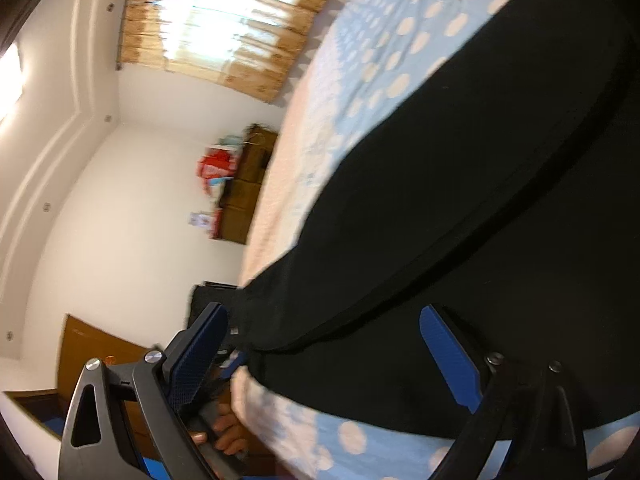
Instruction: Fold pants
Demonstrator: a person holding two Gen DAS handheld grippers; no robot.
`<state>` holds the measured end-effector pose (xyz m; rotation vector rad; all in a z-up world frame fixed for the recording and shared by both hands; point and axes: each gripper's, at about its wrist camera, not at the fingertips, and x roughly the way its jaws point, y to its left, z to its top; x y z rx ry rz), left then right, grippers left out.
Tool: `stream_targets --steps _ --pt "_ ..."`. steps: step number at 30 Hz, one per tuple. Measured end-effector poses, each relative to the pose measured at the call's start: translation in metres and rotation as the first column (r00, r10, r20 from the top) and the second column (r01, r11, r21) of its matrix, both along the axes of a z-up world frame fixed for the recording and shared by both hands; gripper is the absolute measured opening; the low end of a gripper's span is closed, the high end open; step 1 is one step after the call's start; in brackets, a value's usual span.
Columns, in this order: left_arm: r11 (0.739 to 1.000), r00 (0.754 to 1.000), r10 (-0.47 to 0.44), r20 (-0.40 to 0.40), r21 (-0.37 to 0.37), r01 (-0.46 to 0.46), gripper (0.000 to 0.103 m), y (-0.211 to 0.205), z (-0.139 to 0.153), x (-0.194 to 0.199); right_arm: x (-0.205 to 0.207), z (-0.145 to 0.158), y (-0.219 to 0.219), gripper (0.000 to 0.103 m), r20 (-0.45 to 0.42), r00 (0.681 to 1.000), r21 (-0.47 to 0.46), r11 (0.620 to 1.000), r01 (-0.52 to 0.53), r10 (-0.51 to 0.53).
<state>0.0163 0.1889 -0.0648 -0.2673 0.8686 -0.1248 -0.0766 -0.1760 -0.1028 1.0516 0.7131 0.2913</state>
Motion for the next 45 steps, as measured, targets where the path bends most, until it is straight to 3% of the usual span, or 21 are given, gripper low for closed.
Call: stream_targets --steps 4,9,14,19,20,21,25,33,35,38,41,43,45 --pt "1.0 1.0 0.01 0.008 0.004 -0.01 0.078 0.002 0.0 0.0 0.012 0.005 0.007 0.094 0.014 1.0 -0.057 0.998 -0.013 0.014" --pt "0.999 0.999 0.039 0.023 -0.025 -0.039 0.078 0.01 0.004 -0.002 0.047 0.003 0.012 0.055 -0.042 0.999 -0.139 0.99 -0.022 0.017" --pt "0.996 0.998 0.056 0.033 -0.067 -0.054 0.078 0.026 0.007 -0.006 0.047 0.006 0.028 0.055 -0.01 0.999 -0.197 0.98 -0.04 0.039" --pt "0.991 1.0 -0.008 0.002 -0.134 0.009 0.082 0.027 0.005 -0.013 0.058 0.001 0.028 0.053 -0.004 0.999 -0.191 0.981 -0.035 0.035" --pt "0.99 1.0 -0.028 0.003 -0.139 0.028 0.083 0.024 0.006 -0.015 0.063 0.003 0.032 0.032 -0.006 0.999 -0.226 0.973 -0.044 0.044" --pt "0.987 0.999 -0.053 0.005 -0.151 0.053 0.084 0.021 0.006 -0.017 0.067 0.005 0.035 0.003 -0.022 0.998 -0.27 0.961 -0.058 0.054" --pt "0.976 0.996 -0.091 -0.001 -0.198 0.089 0.084 0.011 0.005 -0.014 0.063 0.02 0.041 0.003 0.034 0.996 -0.302 0.951 -0.065 0.078" --pt "0.941 0.993 -0.097 -0.072 -0.332 0.068 0.084 0.0 -0.01 0.005 0.038 0.083 0.041 0.003 0.19 0.973 -0.298 0.952 -0.07 0.131" --pt "0.934 0.995 -0.075 -0.065 -0.354 0.047 0.086 0.001 -0.01 0.007 0.033 0.087 0.045 0.003 0.193 0.971 -0.307 0.948 -0.078 0.142" --pt "0.899 0.999 -0.006 -0.053 -0.438 -0.018 0.092 0.01 -0.011 0.015 0.024 0.088 0.049 0.003 0.191 0.97 -0.328 0.941 -0.083 0.152" --pt "0.875 0.996 0.068 -0.053 -0.477 -0.085 0.092 0.018 -0.012 0.019 0.02 0.085 0.05 0.003 0.174 0.973 -0.325 0.941 -0.092 0.155" --pt "0.863 0.991 0.124 -0.049 -0.487 -0.132 0.089 0.022 -0.014 0.021 0.02 0.08 0.049 0.003 0.163 0.975 -0.321 0.942 -0.096 0.154" --pt "0.866 0.988 0.146 -0.041 -0.477 -0.148 0.074 0.021 -0.013 0.021 0.017 0.074 0.05 0.003 0.147 0.977 -0.323 0.941 -0.101 0.155"
